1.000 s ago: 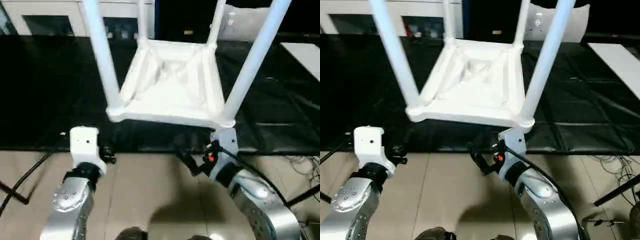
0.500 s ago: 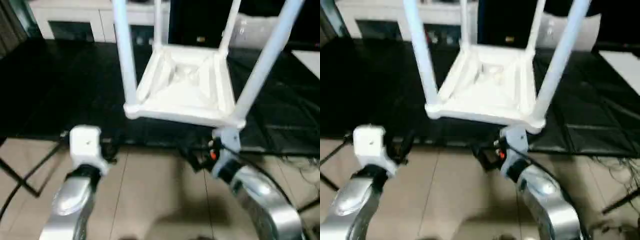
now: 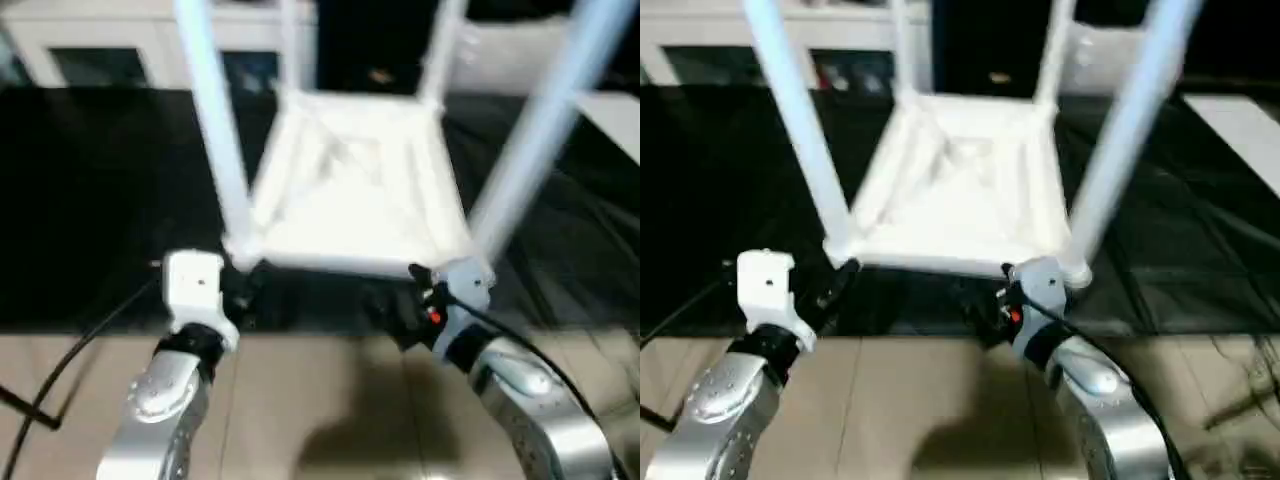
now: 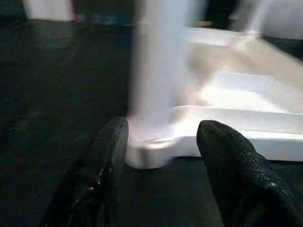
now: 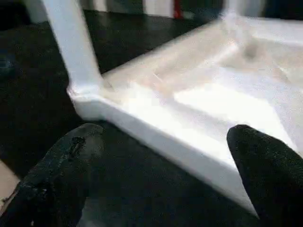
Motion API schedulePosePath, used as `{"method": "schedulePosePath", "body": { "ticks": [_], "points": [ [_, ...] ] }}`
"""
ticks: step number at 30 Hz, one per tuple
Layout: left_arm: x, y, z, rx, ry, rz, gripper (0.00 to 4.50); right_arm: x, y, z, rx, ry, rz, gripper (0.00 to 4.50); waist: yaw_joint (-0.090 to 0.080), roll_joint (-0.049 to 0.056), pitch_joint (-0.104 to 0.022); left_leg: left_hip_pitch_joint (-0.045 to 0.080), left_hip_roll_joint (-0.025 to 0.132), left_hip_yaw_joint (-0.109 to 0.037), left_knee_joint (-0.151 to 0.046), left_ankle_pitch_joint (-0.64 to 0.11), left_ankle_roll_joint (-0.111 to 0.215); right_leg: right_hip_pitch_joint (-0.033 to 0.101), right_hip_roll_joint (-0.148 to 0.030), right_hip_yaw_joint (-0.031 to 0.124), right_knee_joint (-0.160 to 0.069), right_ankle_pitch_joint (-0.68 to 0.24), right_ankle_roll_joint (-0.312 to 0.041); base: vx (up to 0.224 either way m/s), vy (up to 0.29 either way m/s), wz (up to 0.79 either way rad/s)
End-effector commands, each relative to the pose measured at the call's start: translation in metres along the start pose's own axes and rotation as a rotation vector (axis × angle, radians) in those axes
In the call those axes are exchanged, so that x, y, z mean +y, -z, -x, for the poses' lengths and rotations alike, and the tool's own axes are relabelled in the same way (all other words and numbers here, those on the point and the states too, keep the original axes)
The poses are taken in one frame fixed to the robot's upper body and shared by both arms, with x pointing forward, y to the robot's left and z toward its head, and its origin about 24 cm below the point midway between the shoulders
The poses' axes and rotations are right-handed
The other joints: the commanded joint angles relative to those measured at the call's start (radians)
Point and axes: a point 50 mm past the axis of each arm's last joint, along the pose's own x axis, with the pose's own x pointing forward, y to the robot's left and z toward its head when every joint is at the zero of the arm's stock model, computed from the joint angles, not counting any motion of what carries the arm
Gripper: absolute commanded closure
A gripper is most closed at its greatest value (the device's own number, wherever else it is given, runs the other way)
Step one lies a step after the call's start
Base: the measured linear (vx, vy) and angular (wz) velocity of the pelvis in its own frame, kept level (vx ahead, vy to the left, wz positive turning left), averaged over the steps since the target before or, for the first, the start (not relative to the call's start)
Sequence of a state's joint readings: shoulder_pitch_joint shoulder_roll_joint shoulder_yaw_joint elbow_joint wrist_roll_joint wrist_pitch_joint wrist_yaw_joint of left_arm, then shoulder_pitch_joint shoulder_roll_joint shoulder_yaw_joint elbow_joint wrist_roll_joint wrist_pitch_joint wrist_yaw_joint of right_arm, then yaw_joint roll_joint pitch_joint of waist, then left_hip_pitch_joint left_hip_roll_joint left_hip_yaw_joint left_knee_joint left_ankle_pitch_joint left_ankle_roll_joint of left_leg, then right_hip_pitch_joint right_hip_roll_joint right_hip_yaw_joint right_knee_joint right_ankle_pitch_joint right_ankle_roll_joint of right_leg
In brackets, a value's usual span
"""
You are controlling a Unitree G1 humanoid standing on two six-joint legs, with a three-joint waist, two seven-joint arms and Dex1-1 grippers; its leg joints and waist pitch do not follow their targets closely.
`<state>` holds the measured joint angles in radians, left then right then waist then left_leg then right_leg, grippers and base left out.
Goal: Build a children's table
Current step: Rotate leg to tighten
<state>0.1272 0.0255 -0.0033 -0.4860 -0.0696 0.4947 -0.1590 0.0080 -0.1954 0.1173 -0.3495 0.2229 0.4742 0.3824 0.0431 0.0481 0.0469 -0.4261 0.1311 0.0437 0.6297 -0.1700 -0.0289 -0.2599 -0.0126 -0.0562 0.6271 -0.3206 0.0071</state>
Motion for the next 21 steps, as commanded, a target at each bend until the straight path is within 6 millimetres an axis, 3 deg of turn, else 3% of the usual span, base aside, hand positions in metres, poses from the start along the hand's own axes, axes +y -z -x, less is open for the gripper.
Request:
{"method": "schedulePosePath", "body": {
  "ticks": [1,2,3,4,5,6,7,8,9,10,11,13,15,17,21],
  "points": [
    [0.008,0.005,0.004,0.020,-0.054,0.011,1.66,0.004,-0.002,-0.001,-0.021,-0.028,-0.004,0.00,-0.014,0.053,-0.057,0.110,0.155,-0.111,-0.061,0.679,0.281,-0.080,-0.024,-0.001,0.090,0.242,-0.083,0.000,0.000,0.00],
    [0.013,0.002,0.005,-0.007,-0.081,0.029,1.66,0.004,-0.004,-0.002,-0.033,-0.051,-0.014,0.00,0.005,0.029,-0.072,0.144,0.172,-0.123,-0.022,1.144,0.281,-0.108,-0.076,0.048,0.063,0.213,0.006,0.094,0.068,-0.02],
    [0.014,0.000,0.006,-0.020,-0.088,0.034,1.66,0.005,-0.004,-0.002,-0.037,-0.062,-0.018,0.00,0.019,0.034,-0.065,0.118,0.146,-0.089,-0.034,1.209,0.216,-0.103,-0.070,0.046,0.052,0.253,0.029,0.094,0.068,-0.02],
    [0.015,0.000,0.006,-0.024,-0.089,0.031,1.66,0.005,-0.005,-0.003,-0.040,-0.068,-0.021,0.00,0.033,0.023,-0.069,0.097,0.101,-0.050,-0.062,1.121,0.116,-0.085,-0.053,0.039,0.020,0.270,0.056,-0.001,0.095,0.08],
    [0.015,-0.001,0.006,-0.028,-0.074,0.030,1.66,0.005,-0.005,-0.003,-0.040,-0.072,-0.021,0.00,0.040,0.000,-0.068,0.090,0.082,-0.036,-0.075,0.818,0.061,-0.082,-0.068,0.052,-0.021,0.276,0.053,0.000,0.000,0.00],
    [0.014,-0.002,0.005,-0.035,-0.042,0.031,1.66,0.005,-0.004,-0.003,-0.037,-0.081,-0.019,0.00,0.040,-0.015,-0.067,0.085,0.064,-0.024,-0.062,0.632,0.049,-0.082,-0.088,0.064,-0.048,0.290,0.043,0.000,0.000,0.00],
    [0.014,-0.002,0.004,-0.038,-0.032,0.032,1.66,0.005,-0.004,-0.003,-0.035,-0.085,-0.018,0.00,0.056,-0.038,-0.058,0.038,0.027,0.027,-0.066,0.237,0.028,-0.058,-0.137,0.078,-0.074,0.331,0.021,0.000,0.000,0.00],
    [0.012,-0.003,0.003,-0.046,0.003,0.029,1.66,0.005,-0.003,-0.004,-0.027,-0.098,-0.014,0.00,0.069,-0.045,-0.052,0.036,0.039,0.034,-0.084,-0.044,0.016,-0.046,-0.160,0.087,-0.087,0.223,0.010,-0.077,-0.042,0.00],
    [0.012,-0.004,0.000,-0.053,0.028,0.022,1.66,0.005,-0.002,-0.004,-0.017,-0.109,-0.006,0.00,0.072,-0.039,-0.049,0.044,0.050,0.033,-0.095,-0.125,0.011,-0.052,-0.157,0.084,-0.092,0.142,-0.007,-0.077,-0.042,0.00],
    [0.013,-0.004,-0.001,-0.054,0.034,0.021,1.58,0.005,-0.002,-0.004,-0.015,-0.112,-0.004,0.00,0.069,-0.032,-0.041,0.050,0.068,0.040,-0.113,-0.251,-0.008,-0.067,-0.142,0.079,-0.098,-0.034,-0.047,-0.112,-0.027,0.02],
    [0.013,-0.005,-0.004,-0.058,0.053,0.023,1.58,0.004,-0.001,-0.004,-0.011,-0.116,0.000,0.00,0.061,-0.026,-0.034,0.053,0.076,0.043,-0.128,-0.369,-0.045,-0.077,-0.130,0.075,-0.101,-0.201,-0.071,-0.132,-0.007,-0.01],
    [0.013,-0.005,-0.008,-0.060,0.073,0.028,1.45,0.004,-0.001,-0.004,-0.008,-0.117,0.001,0.00,0.046,-0.031,-0.023,0.058,0.077,0.043,-0.141,-0.528,-0.102,-0.089,-0.126,0.073,-0.111,-0.390,-0.070,-0.123,0.004,-0.06],
    [0.013,-0.005,-0.017,-0.053,0.123,0.015,1.29,0.002,-0.001,-0.005,0.003,-0.122,0.007,0.00,0.044,-0.031,-0.023,0.064,0.074,0.038,-0.142,-0.600,-0.129,-0.098,-0.130,0.074,-0.120,-0.463,-0.047,-0.082,0.030,-0.15],
    [0.018,-0.006,-0.029,-0.045,0.144,-0.013,1.17,0.000,0.000,-0.007,0.015,-0.130,0.022,0.00,0.037,-0.030,-0.027,0.067,0.073,0.035,-0.142,-0.617,-0.138,-0.103,-0.131,0.075,-0.120,-0.438,-0.043,-0.075,0.030,-0.10],
    [0.028,-0.010,-0.048,-0.030,0.170,-0.036,0.82,-0.001,-0.001,-0.008,0.016,-0.148,0.027,0.00,0.030,-0.028,-0.030,0.058,0.072,0.033,-0.153,-0.608,-0.143,-0.095,-0.125,0.069,-0.111,-0.322,-0.053,-0.035,0.016,-0.06]
  ]
}}
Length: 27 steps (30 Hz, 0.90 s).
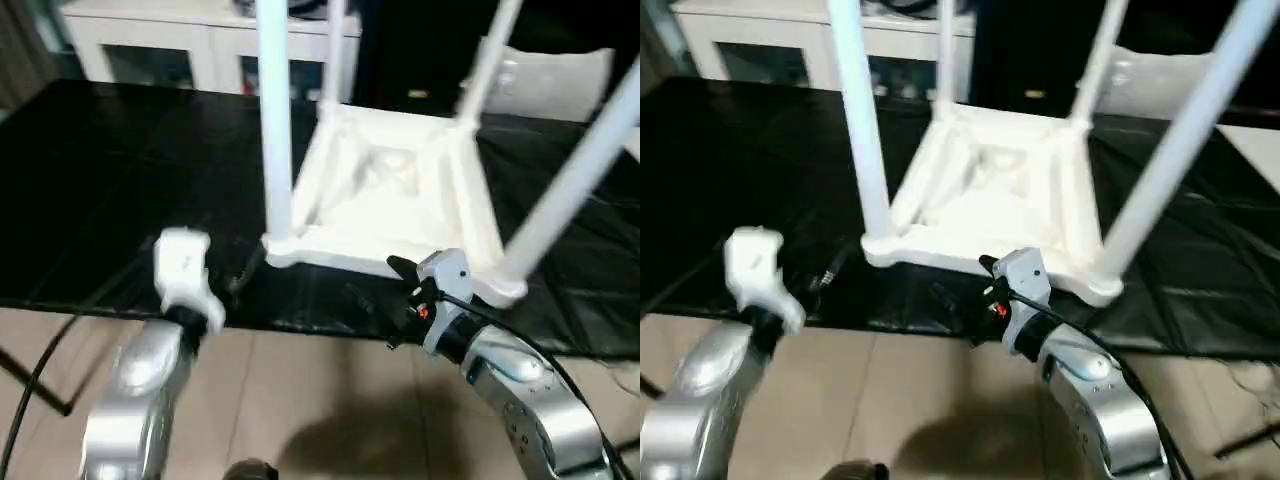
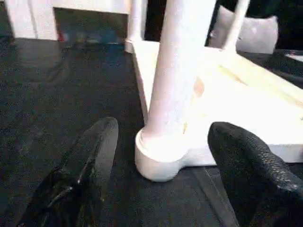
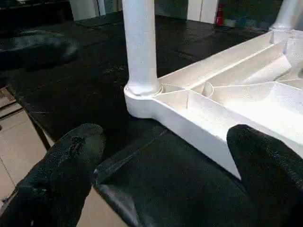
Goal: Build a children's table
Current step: Rotate leg to tighten, then flip table
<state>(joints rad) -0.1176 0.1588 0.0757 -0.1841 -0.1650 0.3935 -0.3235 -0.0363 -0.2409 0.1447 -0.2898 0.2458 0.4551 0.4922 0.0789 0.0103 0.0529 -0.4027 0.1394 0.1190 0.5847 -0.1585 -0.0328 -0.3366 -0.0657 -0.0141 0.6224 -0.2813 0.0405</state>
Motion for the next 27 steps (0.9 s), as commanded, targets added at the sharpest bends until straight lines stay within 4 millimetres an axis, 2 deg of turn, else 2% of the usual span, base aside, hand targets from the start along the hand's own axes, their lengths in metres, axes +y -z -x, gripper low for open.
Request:
{"method": "schedulePosePath", "body": {
  "ticks": [1,3,4,5,6,8,10,12,15,17,18,19,20,21,22,23,24,27],
  "points": [
    [0.004,0.000,-0.005,0.006,0.019,0.005,0.78,-0.002,-0.003,-0.001,-0.009,-0.011,0.005,0.00,-0.007,0.010,-0.040,0.036,0.063,-0.041,-0.108,-0.617,-0.138,-0.020,-0.073,0.027,-0.103,-0.341,-0.092,0.000,0.000,0.00],
    [0.008,-0.001,-0.011,0.010,0.035,0.012,0.53,-0.002,-0.003,-0.001,-0.007,-0.014,0.006,0.00,-0.012,0.008,-0.040,0.033,0.064,-0.038,-0.109,-0.602,-0.130,-0.018,-0.074,0.025,-0.103,-0.321,-0.099,0.000,0.000,0.00],
    [0.010,-0.002,-0.013,0.009,0.041,0.016,0.53,-0.002,-0.002,0.000,-0.005,-0.014,0.007,0.00,-0.013,0.005,-0.045,0.031,0.064,-0.034,-0.106,-0.576,-0.121,-0.018,-0.076,0.024,-0.101,-0.298,-0.105,0.000,0.000,0.00],
    [0.012,-0.004,-0.016,0.007,0.056,0.025,0.42,-0.002,-0.001,0.000,0.000,-0.014,0.008,0.00,-0.013,0.008,-0.045,0.031,0.064,-0.032,-0.107,-0.569,-0.117,-0.019,-0.076,0.023,-0.101,-0.293,-0.106,0.000,0.000,0.00],
    [0.013,-0.005,-0.019,0.006,0.071,0.027,0.37,-0.002,-0.001,0.000,0.002,-0.014,0.009,0.00,-0.012,0.006,-0.046,0.036,0.065,-0.026,-0.104,-0.560,-0.110,-0.026,-0.078,0.026,-0.104,-0.292,-0.111,0.000,0.000,0.00],
    [0.012,-0.007,-0.027,0.004,0.123,0.045,0.37,-0.003,0.001,0.001,0.010,-0.008,0.006,0.00,-0.011,0.006,-0.047,0.037,0.066,-0.021,-0.102,-0.540,-0.101,-0.029,-0.079,0.028,-0.103,-0.267,-0.119,0.000,0.000,0.00],
    [0.011,-0.008,-0.033,0.008,0.157,0.045,0.37,-0.005,0.002,0.000,0.020,0.017,0.010,0.00,-0.010,0.001,-0.048,0.035,0.067,-0.016,-0.102,-0.518,-0.090,-0.028,-0.079,0.028,-0.101,-0.256,-0.125,0.000,0.000,0.00],
    [0.011,-0.010,-0.041,0.010,0.171,0.037,0.26,-0.007,0.003,-0.003,0.033,0.055,0.015,0.00,-0.007,0.001,-0.050,0.038,0.068,-0.008,-0.098,-0.496,-0.080,-0.033,-0.082,0.030,-0.103,-0.262,-0.133,0.000,0.000,0.00],
    [0.012,-0.011,-0.050,0.014,0.162,0.030,0.03,-0.010,0.004,-0.005,0.044,0.088,0.016,0.00,-0.008,-0.002,-0.054,0.030,0.069,-0.005,-0.098,-0.450,-0.069,-0.026,-0.080,0.027,-0.097,-0.216,-0.138,0.000,0.000,0.00],
    [0.012,-0.011,-0.057,0.020,0.152,0.018,0.03,-0.011,0.006,-0.008,0.057,0.122,0.010,0.00,-0.006,-0.003,-0.060,0.025,0.068,-0.001,-0.094,-0.382,-0.052,-0.020,-0.079,0.026,-0.089,-0.138,-0.144,0.028,-0.005,-0.04],
    [0.012,-0.010,-0.061,0.028,0.142,0.015,0.03,-0.012,0.008,-0.009,0.066,0.136,0.000,0.00,-0.005,-0.003,-0.069,0.019,0.068,0.001,-0.088,-0.283,-0.031,-0.011,-0.077,0.022,-0.077,-0.019,-0.154,0.055,-0.009,-0.08],
    [0.011,-0.010,-0.064,0.035,0.134,0.009,0.03,-0.011,0.009,-0.010,0.074,0.143,-0.003,0.00,-0.004,-0.003,-0.072,0.022,0.069,0.004,-0.082,-0.243,-0.021,-0.012,-0.075,0.022,-0.074,0.040,-0.159,0.062,-0.012,-0.06],
    [0.007,-0.011,-0.068,0.030,0.141,0.026,0.17,-0.010,0.010,-0.010,0.080,0.146,-0.006,0.00,-0.001,0.002,-0.079,0.021,0.067,0.007,-0.071,-0.151,0.002,-0.009,-0.072,0.018,-0.059,0.177,-0.176,0.000,0.000,0.00],
    [0.004,-0.013,-0.071,0.026,0.141,0.036,0.33,-0.010,0.011,-0.011,0.082,0.147,-0.010,0.00,0.002,0.001,-0.083,0.018,0.066,0.010,-0.064,-0.097,0.020,-0.008,-0.069,0.014,-0.052,0.275,-0.192,0.000,0.000,0.00],
    [0.003,-0.013,-0.072,0.024,0.140,0.038,0.35,-0.009,0.011,-0.011,0.082,0.147,-0.012,0.00,0.004,0.000,-0.081,0.017,0.065,0.012,-0.062,-0.091,0.030,-0.008,-0.068,0.013,-0.051,0.297,-0.199,0.000,0.000,0.00],
    [0.002,-0.013,-0.073,0.022,0.139,0.040,0.38,-0.009,0.011,-0.011,0.080,0.150,-0.015,0.00,0.007,0.007,-0.080,0.017,0.065,0.014,-0.060,-0.094,0.042,-0.007,-0.071,0.014,-0.049,0.310,-0.208,0.000,0.000,0.00],
    [0.000,-0.012,-0.072,0.021,0.133,0.040,0.43,-0.008,0.011,-0.011,0.074,0.146,-0.027,0.00,0.007,0.003,-0.081,0.017,0.066,0.015,-0.060,-0.099,0.046,-0.004,-0.071,0.014,-0.051,0.308,-0.208,0.000,0.000,0.00],
    [-0.007,-0.008,-0.072,0.009,0.118,0.046,0.76,-0.006,0.010,-0.011,0.058,0.136,-0.042,0.00,0.011,0.003,-0.075,0.023,0.075,0.017,-0.066,-0.167,0.045,-0.007,-0.073,0.016,-0.059,0.223,-0.220,0.000,0.000,0.00]
  ]
}}
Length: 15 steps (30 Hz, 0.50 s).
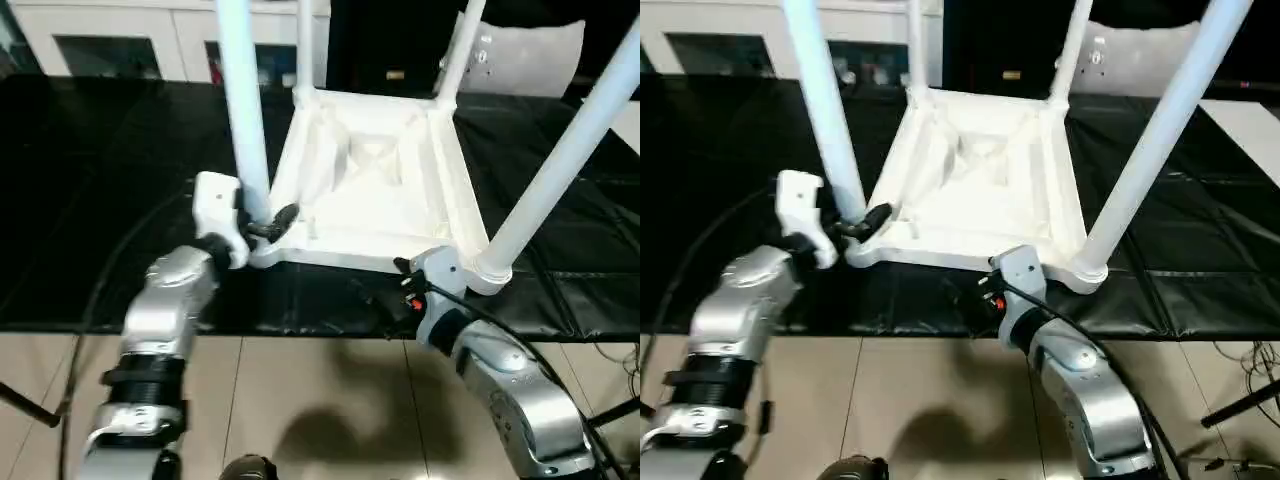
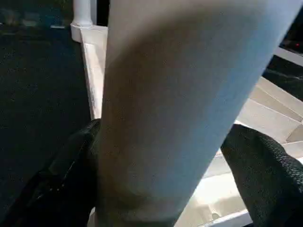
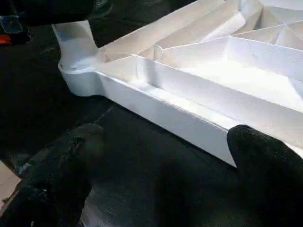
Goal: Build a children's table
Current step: Flip table
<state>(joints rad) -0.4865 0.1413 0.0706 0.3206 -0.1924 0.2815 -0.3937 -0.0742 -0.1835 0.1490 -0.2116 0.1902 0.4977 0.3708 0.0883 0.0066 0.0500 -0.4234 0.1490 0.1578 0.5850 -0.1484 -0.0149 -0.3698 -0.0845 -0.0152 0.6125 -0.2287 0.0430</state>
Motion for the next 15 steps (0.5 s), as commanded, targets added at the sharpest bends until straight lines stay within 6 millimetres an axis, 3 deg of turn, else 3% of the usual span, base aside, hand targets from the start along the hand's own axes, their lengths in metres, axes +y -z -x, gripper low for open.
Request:
{"method": "schedulePosePath", "body": {
  "ticks": [1,5,9,15],
  "points": [
    [-0.0070,0.0026,-0.0003,-0.012,-0.007,-0.017,0.79,0.0010,-0.0011,0.0015,-0.012,-0.009,-0.012,0.00,0.001,0.002,-0.069,0.044,0.068,-0.021,-0.071,-0.215,0.019,0.026,-0.055,0.018,-0.053,0.118,-0.222,0.000,0.000,0.00],
    [-0.0119,0.0038,0.0028,-0.041,-0.037,-0.003,1.12,0.0015,-0.0018,0.0024,-0.020,-0.019,-0.019,0.00,0.001,0.002,-0.059,0.051,0.073,-0.023,-0.085,-0.334,-0.028,0.018,-0.056,0.021,-0.067,-0.061,-0.200,0.000,0.000,0.00],
    [-0.0116,0.0046,0.0051,-0.054,-0.068,0.005,1.45,0.0037,-0.0037,0.0033,-0.035,-0.037,-0.021,0.00,0.001,0.003,-0.057,0.052,0.071,-0.023,-0.089,-0.389,-0.060,0.009,-0.056,0.024,-0.077,-0.159,-0.163,0.000,0.000,0.00],
    [-0.0113,0.0075,0.0069,-0.045,-0.087,0.004,1.77,0.0068,-0.0033,0.0050,-0.035,-0.061,-0.021,0.00,0.001,0.002,-0.059,0.049,0.070,-0.022,-0.089,-0.378,-0.065,0.005,-0.055,0.024,-0.078,-0.146,-0.140,0.000,0.000,0.00]
  ]
}}
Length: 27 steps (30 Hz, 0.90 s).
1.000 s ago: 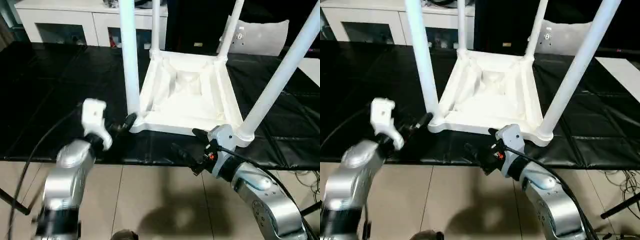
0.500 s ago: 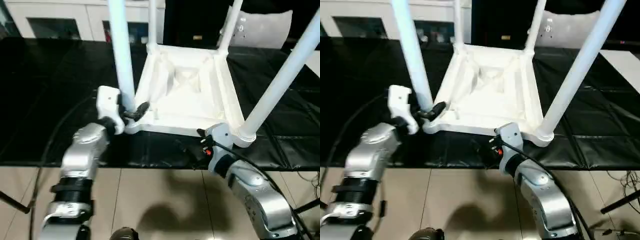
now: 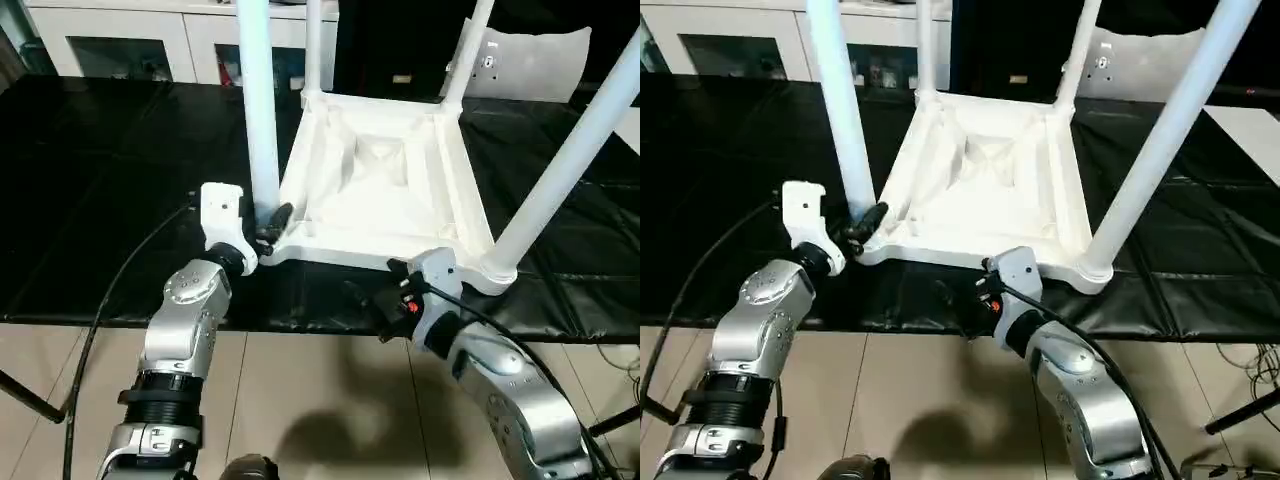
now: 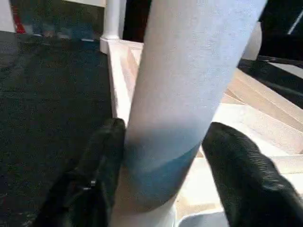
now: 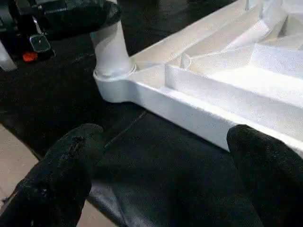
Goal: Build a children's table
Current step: Flip table
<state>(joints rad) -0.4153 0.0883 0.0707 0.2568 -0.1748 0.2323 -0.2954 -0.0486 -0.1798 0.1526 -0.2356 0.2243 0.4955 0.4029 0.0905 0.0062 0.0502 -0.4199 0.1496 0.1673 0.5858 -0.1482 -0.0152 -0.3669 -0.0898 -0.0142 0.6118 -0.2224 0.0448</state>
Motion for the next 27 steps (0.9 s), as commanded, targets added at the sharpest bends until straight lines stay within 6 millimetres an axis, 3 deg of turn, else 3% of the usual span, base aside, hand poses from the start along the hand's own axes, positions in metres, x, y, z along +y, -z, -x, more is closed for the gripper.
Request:
{"method": "schedulePosePath", "body": {
  "ticks": [1,8,11,16,21,27],
  "points": [
    [-0.004,0.000,0.000,0.004,-0.003,-0.009,1.90,0.001,-0.004,0.002,-0.018,-0.013,0.013,0.00,-0.002,0.002,-0.060,0.043,0.068,-0.031,-0.089,-0.367,-0.061,0.004,-0.050,0.023,-0.075,-0.137,-0.143,0.000,0.000,0.00],
    [-0.003,0.002,0.001,0.014,-0.007,0.015,2.35,0.002,-0.005,0.001,-0.019,-0.018,0.013,0.00,-0.001,0.002,-0.060,0.043,0.067,-0.029,-0.087,-0.347,-0.047,0.005,-0.049,0.022,-0.075,-0.108,-0.153,0.000,0.000,0.00],
    [-0.004,0.003,0.002,0.019,-0.007,0.018,2.39,0.002,-0.004,0.001,-0.018,-0.019,0.011,0.00,-0.001,0.001,-0.058,0.043,0.068,-0.030,-0.089,-0.368,-0.053,0.003,-0.050,0.022,-0.077,-0.145,-0.151,0.000,0.000,0.00],
    [-0.004,0.004,0.003,0.028,-0.018,0.050,2.41,0.003,-0.003,0.001,-0.014,-0.024,0.009,0.00,-0.001,0.003,-0.059,0.042,0.068,-0.029,-0.088,-0.352,-0.050,0.003,-0.050,0.023,-0.076,-0.123,-0.152,0.000,0.000,0.00],
    [-0.009,0.005,0.002,0.020,-0.049,0.297,2.43,0.002,-0.002,0.000,-0.022,-0.003,-0.048,0.00,-0.001,0.001,-0.057,0.041,0.068,-0.028,-0.087,-0.351,-0.043,0.003,-0.051,0.022,-0.074,-0.117,-0.170,0.000,0.000,0.00],
    [-0.026,0.007,0.001,0.017,-0.099,0.653,2.43,-0.010,-0.007,-0.001,-0.063,0.127,-0.158,0.00,0.000,-0.002,-0.052,0.040,0.064,-0.025,-0.084,-0.364,-0.034,0.001,-0.054,0.024,-0.085,-0.226,-0.163,0.000,0.000,0.00]
  ]
}}
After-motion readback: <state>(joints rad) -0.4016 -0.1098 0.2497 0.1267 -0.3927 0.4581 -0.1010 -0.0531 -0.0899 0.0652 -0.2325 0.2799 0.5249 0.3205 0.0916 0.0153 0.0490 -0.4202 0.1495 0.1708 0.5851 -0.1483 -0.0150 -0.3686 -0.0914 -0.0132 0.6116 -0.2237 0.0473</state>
